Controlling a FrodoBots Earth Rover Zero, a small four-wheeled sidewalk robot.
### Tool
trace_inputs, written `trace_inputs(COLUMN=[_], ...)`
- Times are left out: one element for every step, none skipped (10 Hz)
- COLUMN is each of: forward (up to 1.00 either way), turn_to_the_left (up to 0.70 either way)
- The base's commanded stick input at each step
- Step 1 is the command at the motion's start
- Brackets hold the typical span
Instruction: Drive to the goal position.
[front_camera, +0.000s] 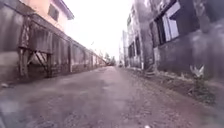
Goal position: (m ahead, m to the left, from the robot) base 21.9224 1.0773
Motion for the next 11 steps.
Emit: trace_inputs(forward=[0.7, 0.7, 0.7, 0.7, 0.7, 0.7, 0.7, 0.7, 0.7, 0.7, 0.7], turn_to_the_left=[-0.05, -0.02, 0.01, 0.01, 0.01, 0.01, 0.01, 0.01, 0.01, 0.01, 0.01])
